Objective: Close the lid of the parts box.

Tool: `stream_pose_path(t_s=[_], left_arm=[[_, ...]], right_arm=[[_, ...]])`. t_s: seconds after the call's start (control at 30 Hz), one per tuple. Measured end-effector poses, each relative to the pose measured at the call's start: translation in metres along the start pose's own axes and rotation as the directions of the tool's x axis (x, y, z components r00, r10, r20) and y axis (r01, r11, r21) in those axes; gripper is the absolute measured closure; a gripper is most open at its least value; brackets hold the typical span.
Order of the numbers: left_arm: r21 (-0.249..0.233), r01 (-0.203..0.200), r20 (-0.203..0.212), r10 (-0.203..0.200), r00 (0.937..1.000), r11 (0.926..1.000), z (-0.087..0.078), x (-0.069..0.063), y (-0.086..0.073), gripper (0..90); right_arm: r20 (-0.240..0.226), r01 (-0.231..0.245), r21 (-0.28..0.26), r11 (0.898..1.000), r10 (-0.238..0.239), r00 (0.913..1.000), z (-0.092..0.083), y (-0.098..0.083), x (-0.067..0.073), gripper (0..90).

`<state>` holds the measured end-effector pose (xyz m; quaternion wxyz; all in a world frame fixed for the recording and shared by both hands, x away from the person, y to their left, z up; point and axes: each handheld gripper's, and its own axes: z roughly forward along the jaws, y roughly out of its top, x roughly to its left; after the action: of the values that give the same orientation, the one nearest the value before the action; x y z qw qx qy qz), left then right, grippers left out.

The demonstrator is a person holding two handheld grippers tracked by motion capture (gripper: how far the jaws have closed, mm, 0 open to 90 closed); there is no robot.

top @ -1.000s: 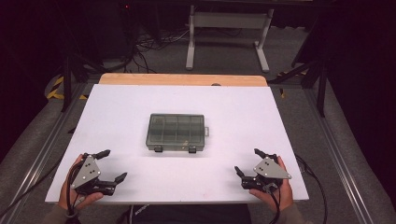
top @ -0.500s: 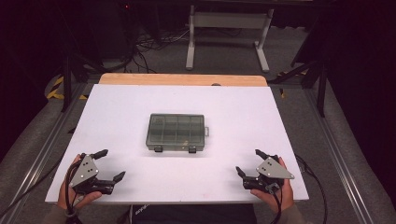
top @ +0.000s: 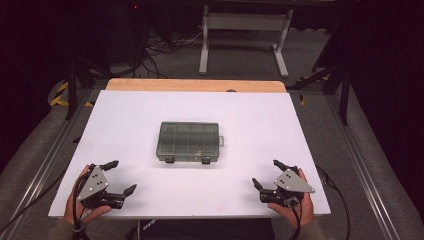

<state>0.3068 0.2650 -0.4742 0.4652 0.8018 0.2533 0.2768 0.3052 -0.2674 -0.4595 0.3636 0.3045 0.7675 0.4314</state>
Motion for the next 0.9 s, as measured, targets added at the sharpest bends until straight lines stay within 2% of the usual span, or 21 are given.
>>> stream_pose_path(t_s=[0.2, 0.9], left_arm=[[-0.010, 0.001, -0.001, -0.001, 1.0000, 0.9999, 0.0006, -0.0004, 0.0011, 5.9], [-0.001, -0.002, -0.005, 0.002, 1.0000, 1.0000, 0.0004, -0.0008, 0.0012, 5.9]], right_arm=[[0.000, 0.001, -0.001, 1.000, -0.001, 1.0000, -0.0014, 0.0001, 0.0009, 11.5], [0.001, 0.005, -0.003, 1.000, -0.005, 1.0000, -0.0007, 0.0005, 0.0008, 11.5]])
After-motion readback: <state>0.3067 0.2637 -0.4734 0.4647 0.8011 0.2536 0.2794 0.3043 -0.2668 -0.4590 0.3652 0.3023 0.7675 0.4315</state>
